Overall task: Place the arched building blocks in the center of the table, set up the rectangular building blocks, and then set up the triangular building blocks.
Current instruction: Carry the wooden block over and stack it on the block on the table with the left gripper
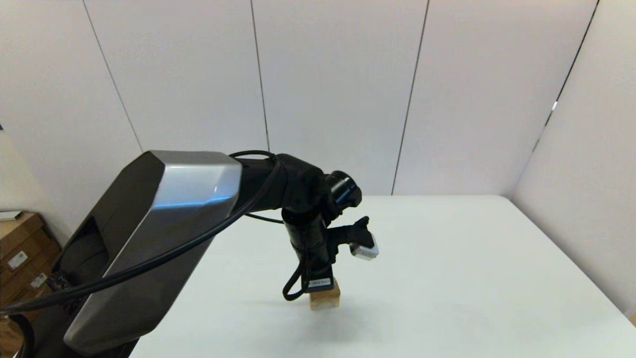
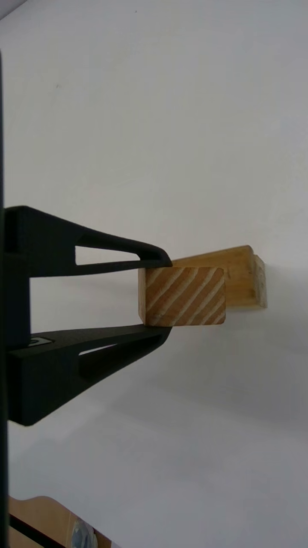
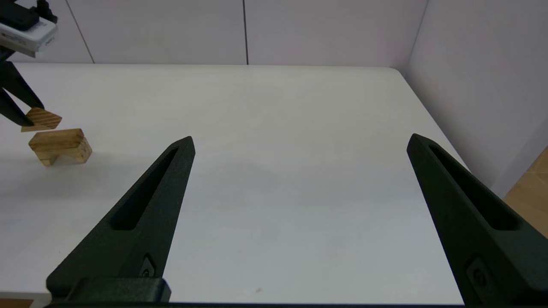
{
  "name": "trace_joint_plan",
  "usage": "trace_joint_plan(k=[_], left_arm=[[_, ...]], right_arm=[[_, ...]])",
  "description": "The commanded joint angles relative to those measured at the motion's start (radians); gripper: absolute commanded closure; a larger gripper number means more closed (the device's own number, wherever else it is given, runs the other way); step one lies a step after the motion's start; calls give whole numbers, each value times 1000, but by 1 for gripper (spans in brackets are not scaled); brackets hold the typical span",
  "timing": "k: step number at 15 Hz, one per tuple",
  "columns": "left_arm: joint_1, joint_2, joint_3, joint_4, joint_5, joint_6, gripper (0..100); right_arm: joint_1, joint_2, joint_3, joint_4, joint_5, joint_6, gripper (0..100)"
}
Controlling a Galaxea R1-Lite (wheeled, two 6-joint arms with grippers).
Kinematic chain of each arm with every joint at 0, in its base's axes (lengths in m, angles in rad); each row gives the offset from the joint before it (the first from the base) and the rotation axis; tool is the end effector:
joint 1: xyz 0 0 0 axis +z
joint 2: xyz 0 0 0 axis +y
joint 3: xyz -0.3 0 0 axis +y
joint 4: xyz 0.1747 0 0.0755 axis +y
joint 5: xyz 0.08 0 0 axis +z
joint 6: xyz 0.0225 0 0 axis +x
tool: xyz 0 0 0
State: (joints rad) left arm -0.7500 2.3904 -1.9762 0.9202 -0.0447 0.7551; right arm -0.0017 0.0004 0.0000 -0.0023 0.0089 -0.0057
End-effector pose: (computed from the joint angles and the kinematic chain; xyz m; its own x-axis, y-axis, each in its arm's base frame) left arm 0.3166 -0.2963 0.1039 0.1407 -0.1922 -0.9712 0.9890 0.0729 0.1289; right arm -0.0228 0.0002 0.0757 1.0000 0.0072 0.0019 -0.0072 1.0000 -0.0057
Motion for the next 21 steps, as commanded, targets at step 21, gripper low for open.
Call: trace_joint_plan(k=[21], left_arm=[[3,42,0,-27,2,-37,100]], right_arm=[[0,0,0,-1,0,0,0]])
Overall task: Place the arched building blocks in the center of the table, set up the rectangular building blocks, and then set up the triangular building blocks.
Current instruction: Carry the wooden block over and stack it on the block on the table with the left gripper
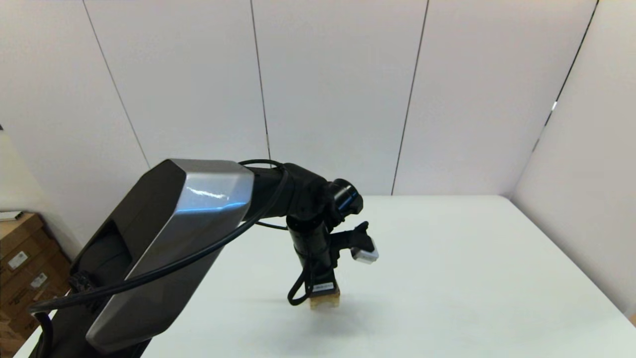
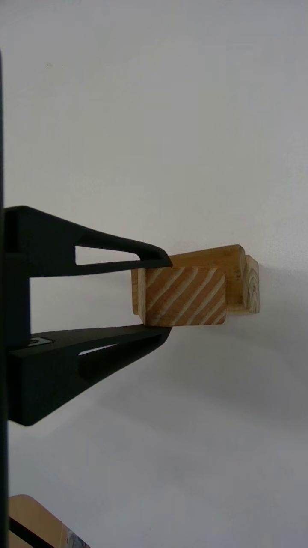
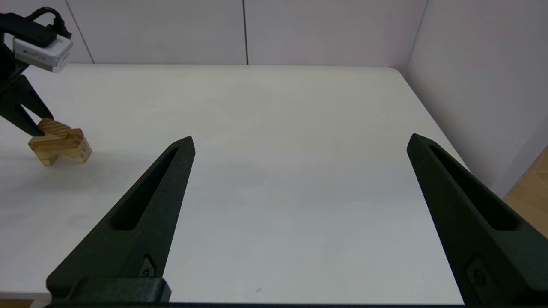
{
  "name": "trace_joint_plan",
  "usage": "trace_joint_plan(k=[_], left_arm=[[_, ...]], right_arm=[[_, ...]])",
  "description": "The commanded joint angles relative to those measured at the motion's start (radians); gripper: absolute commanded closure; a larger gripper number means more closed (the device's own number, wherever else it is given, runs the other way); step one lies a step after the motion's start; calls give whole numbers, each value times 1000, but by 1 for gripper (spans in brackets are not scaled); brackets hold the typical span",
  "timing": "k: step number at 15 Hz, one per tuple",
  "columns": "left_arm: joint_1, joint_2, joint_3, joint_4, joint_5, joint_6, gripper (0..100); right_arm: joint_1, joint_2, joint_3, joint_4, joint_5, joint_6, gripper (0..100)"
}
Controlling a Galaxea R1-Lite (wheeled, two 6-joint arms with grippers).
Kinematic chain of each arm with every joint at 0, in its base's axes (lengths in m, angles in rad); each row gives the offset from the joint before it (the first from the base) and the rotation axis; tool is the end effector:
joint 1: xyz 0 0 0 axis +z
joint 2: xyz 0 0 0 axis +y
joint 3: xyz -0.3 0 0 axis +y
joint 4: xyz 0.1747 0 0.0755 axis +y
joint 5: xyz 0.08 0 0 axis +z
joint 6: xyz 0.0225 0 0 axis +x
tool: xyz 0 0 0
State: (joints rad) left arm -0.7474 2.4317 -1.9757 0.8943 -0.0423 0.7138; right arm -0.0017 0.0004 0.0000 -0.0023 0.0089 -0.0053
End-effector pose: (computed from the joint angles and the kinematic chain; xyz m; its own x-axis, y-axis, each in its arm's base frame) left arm 0.3221 -0.2998 0.0864 0.1315 -0.1796 -0.9749 0.9870 0.1149 0.1120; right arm -0.0228 0.0002 0.0757 1.0000 0.0072 0.0019 -0.0072 1.0000 -0.0053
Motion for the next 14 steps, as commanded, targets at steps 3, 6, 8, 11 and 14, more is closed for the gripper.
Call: trace_joint_plan(k=[3,6,8,11,14], left_arm=[[2,7,0,-11,7,-2,100],[2,10,0,-11,9,-4,100],[3,10,0,-9,9,-4,100],[5,7,0,-11,9,-4,100],[5,4,0,-11,9,-2,100]], right_arm=[[0,0,0,-1,0,-1,0],[0,0,0,-1,0,-1,0],[0,0,0,-1,0,-1,0],[0,0,0,-1,0,-1,0],[0,0,0,-1,0,-1,0]])
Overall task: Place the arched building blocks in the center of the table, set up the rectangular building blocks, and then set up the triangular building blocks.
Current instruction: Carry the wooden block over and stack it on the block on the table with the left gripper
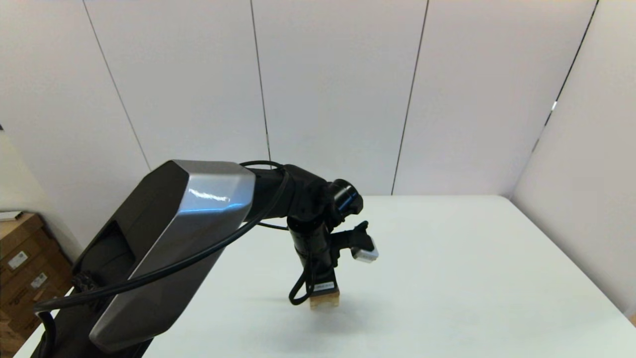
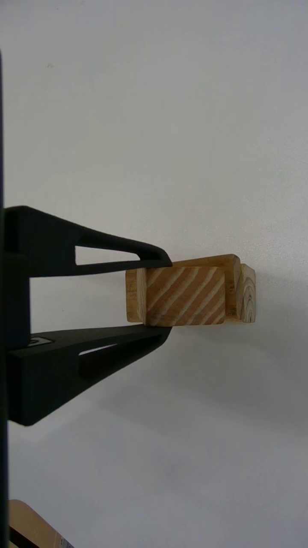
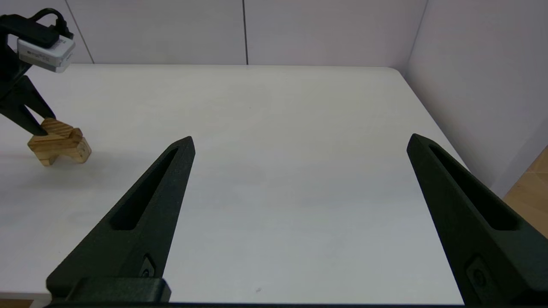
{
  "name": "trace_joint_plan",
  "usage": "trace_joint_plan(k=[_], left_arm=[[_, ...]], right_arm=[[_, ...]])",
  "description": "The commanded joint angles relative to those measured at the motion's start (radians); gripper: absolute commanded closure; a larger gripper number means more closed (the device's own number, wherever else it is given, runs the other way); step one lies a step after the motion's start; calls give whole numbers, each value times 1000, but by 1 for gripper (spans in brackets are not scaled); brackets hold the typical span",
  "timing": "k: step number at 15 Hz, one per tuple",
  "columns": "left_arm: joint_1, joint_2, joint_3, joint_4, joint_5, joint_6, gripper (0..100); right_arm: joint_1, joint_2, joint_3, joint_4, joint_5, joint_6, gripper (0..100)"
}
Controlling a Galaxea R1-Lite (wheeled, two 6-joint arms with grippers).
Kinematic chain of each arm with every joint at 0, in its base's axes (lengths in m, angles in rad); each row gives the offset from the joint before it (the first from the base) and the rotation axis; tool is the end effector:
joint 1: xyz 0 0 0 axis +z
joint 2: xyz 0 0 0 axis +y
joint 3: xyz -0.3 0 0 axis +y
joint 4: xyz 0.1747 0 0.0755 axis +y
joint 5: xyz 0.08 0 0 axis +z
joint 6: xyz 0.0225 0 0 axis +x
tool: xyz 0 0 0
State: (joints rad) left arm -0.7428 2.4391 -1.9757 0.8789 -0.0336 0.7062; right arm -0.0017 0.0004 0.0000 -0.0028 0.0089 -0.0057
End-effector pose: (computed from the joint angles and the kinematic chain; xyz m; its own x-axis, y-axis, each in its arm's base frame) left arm 0.3252 -0.2996 0.0835 0.1440 -0.1779 -0.9735 0.9841 0.1287 0.1221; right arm -0.0228 0.0002 0.0758 1.0000 0.0072 0.0024 -0.0072 1.0000 -0.0057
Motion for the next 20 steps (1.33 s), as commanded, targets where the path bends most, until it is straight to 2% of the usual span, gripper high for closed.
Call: trace_joint_plan(k=[1,20], left_arm=[[0,-6,0,3,1,4,100],[-1,-6,0,18,27,-2,100]], right_arm=[[0,0,0,0,0,0,0],[0,0,0,0,0,0,0]])
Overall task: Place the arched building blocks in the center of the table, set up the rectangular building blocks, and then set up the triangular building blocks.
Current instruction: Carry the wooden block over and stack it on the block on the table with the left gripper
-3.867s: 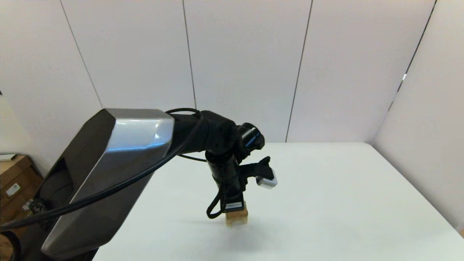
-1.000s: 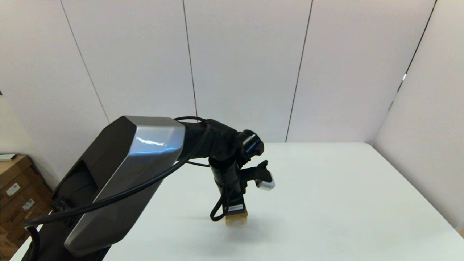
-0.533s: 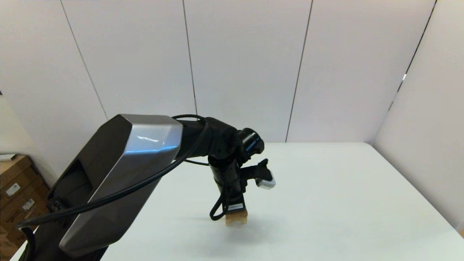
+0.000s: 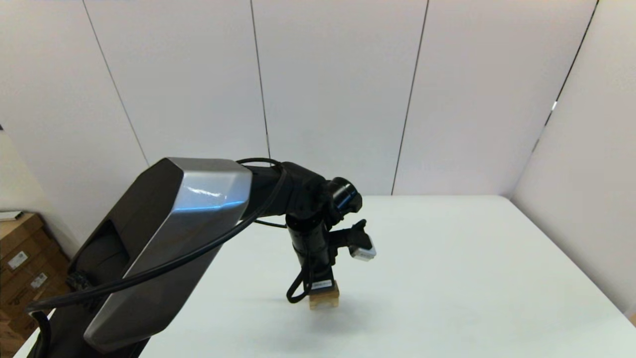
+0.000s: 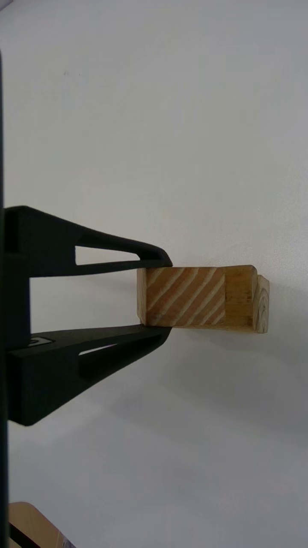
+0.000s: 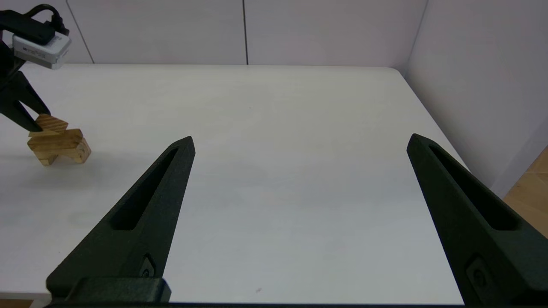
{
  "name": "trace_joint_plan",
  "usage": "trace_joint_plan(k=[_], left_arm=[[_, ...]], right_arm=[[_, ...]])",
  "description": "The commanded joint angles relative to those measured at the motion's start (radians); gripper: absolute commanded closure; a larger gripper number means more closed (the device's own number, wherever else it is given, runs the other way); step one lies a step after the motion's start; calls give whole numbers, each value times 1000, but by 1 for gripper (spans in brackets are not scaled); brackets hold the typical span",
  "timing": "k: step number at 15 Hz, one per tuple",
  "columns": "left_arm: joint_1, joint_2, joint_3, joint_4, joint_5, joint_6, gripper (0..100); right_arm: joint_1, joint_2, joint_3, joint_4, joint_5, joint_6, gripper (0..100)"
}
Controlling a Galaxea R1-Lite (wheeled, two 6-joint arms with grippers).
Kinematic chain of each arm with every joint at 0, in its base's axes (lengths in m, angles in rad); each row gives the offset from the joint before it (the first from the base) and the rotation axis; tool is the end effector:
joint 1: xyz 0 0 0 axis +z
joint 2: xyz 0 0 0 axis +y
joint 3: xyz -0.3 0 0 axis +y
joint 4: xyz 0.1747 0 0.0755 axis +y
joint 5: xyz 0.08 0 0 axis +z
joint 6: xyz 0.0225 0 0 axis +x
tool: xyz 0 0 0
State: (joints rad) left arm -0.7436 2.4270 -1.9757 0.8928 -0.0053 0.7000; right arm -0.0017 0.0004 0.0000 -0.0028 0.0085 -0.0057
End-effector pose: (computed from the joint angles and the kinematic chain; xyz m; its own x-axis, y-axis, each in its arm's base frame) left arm 0.3236 -0.2978 0.0885 0.1618 -0.1560 -0.9744 0.9805 0.1374 0.1408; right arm -0.0228 0.0002 0.0758 1.0000 0.0068 0.0024 -0.0068 1.0000 -0.0057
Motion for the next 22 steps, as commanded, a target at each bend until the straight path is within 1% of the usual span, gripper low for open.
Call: trace_joint_plan(k=[1,17,18,22], left_arm=[[0,6,0,5,-1,4,100],[-3,10,0,0,-2,6,100],[-3,10,0,-3,-2,6,0],[-3,1,0,-3,-4,4,0]], right_arm=[[0,0,0,0,1,0,0],[0,0,0,0,1,0,0],[0,0,0,0,1,0,0],[0,0,0,0,1,0,0]])
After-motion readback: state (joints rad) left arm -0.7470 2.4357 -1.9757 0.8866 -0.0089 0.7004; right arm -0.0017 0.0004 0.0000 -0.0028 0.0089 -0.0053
